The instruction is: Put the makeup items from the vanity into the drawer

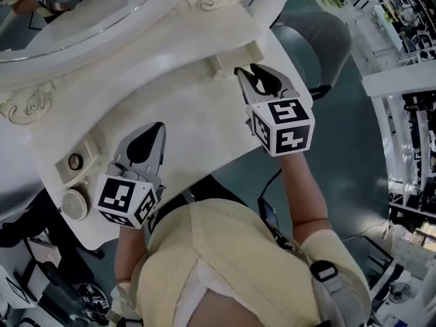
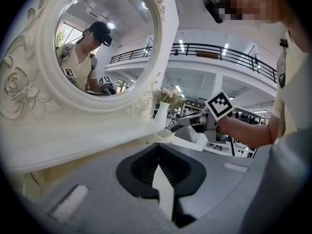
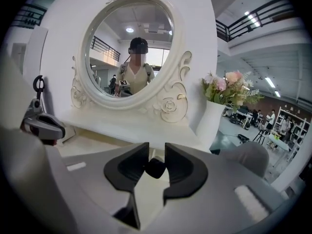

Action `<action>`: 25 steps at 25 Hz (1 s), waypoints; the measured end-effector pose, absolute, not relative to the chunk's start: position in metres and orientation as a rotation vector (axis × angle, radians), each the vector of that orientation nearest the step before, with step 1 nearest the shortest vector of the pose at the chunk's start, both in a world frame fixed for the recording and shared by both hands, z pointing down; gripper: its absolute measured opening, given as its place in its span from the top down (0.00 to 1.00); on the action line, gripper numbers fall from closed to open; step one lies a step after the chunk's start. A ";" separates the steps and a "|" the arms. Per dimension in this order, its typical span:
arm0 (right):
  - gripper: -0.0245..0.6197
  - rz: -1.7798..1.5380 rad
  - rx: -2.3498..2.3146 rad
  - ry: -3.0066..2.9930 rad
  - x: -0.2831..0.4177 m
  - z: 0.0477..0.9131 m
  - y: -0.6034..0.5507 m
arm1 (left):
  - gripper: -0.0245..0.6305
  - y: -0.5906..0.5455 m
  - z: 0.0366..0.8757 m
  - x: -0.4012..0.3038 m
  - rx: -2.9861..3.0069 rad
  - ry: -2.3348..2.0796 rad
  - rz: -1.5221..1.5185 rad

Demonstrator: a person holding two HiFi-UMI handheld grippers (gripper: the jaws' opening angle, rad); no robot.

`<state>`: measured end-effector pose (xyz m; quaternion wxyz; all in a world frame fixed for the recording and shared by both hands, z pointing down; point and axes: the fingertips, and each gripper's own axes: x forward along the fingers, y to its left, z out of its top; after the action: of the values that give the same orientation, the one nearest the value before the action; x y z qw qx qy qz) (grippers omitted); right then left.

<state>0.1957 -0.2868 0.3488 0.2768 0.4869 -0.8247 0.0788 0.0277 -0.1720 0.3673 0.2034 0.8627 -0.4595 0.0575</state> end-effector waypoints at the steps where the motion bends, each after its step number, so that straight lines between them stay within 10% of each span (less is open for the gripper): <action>1: 0.80 0.196 1.309 -2.217 0.196 0.348 -0.293 | 0.96 -0.176 0.366 0.027 2.408 -1.288 0.154; 25: 0.80 0.173 1.247 -2.125 0.200 0.427 -0.375 | 0.96 -0.202 0.385 0.027 2.333 -1.318 0.140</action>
<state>0.1998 -0.3753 0.4266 0.3294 0.4768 -0.8123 0.0663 0.0270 -0.2016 0.3853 0.2272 0.8468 -0.4783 0.0508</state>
